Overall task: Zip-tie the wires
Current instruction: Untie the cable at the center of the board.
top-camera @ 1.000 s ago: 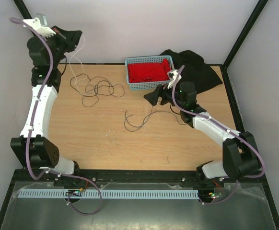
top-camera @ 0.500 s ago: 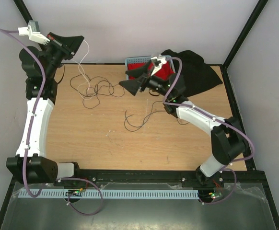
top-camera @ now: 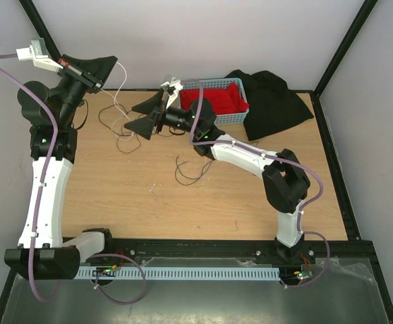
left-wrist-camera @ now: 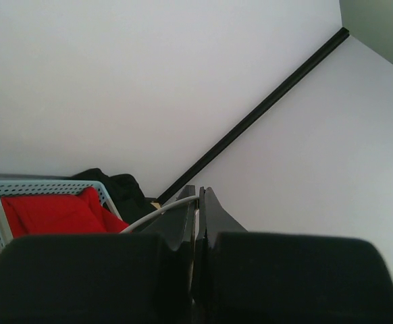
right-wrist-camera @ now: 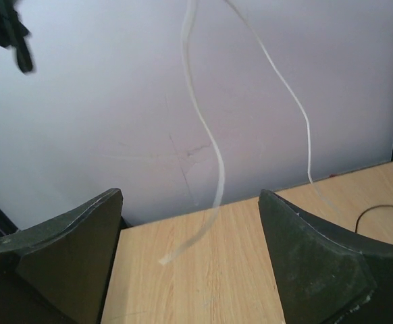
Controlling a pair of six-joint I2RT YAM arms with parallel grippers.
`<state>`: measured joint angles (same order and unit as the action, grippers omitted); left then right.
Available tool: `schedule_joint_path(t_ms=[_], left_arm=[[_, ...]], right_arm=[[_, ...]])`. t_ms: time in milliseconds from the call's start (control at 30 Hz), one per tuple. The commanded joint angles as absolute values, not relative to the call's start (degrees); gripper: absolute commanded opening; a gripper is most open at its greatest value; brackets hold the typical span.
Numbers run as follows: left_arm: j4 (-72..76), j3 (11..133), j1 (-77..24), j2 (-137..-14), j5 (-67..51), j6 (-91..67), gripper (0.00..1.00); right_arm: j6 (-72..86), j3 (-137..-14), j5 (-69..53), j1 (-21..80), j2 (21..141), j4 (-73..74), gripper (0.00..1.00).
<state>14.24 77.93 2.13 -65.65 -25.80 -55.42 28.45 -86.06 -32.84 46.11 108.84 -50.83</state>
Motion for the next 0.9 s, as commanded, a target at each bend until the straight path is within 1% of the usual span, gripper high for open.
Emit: schedule_joint_path(t_ms=[0, 233, 267, 333, 433, 467, 567, 633, 733, 867], left_arm=[[16.00, 77.84, 1.69, -64.03, -27.29, -56.35, 0.00], [16.00, 77.31, 1.43, -63.03, -27.53, -56.25, 0.00], [16.07, 77.22, 1.41, -62.81, -27.44, -56.39, 0.00], [16.04, 77.23, 1.41, -62.76, -27.49, -56.46, 0.00], [16.00, 77.17, 1.41, -62.85, -27.89, -56.76, 0.00], [16.00, 77.05, 1.41, -62.88, -27.88, -57.00, 0.00], [16.01, 76.25, 1.45, -62.94, -27.71, -56.96, 0.00], [15.97, 75.38, 1.63, -62.88, -27.48, -56.53, 0.00], [15.91, 73.32, 2.67, -62.95, -27.18, -56.11, 0.00], [15.96, 69.51, 4.47, -63.10, -27.51, -55.31, 0.26]], right_arm=[[28.06, -89.72, -32.10, 46.51, 112.08, -48.86, 0.91], [27.43, -90.20, -33.60, 48.23, 112.84, -46.46, 0.83], [27.27, -90.37, -33.58, 48.37, 113.04, -45.95, 0.81], [27.71, -90.61, -34.02, 48.42, 113.35, -45.59, 0.72], [28.57, -90.57, -34.66, 48.38, 113.32, -45.69, 0.51], [28.52, -90.47, -34.64, 48.42, 113.11, -45.70, 0.40], [26.62, -89.04, -33.68, 48.42, 110.99, -45.01, 0.13], [24.04, -87.50, -31.78, 48.43, 108.35, -42.28, 0.01], [18.69, -85.73, -28.12, 47.85, 103.53, -35.04, 0.00], [14.94, -86.43, -24.75, 45.70, 97.39, -24.37, 0.00]])
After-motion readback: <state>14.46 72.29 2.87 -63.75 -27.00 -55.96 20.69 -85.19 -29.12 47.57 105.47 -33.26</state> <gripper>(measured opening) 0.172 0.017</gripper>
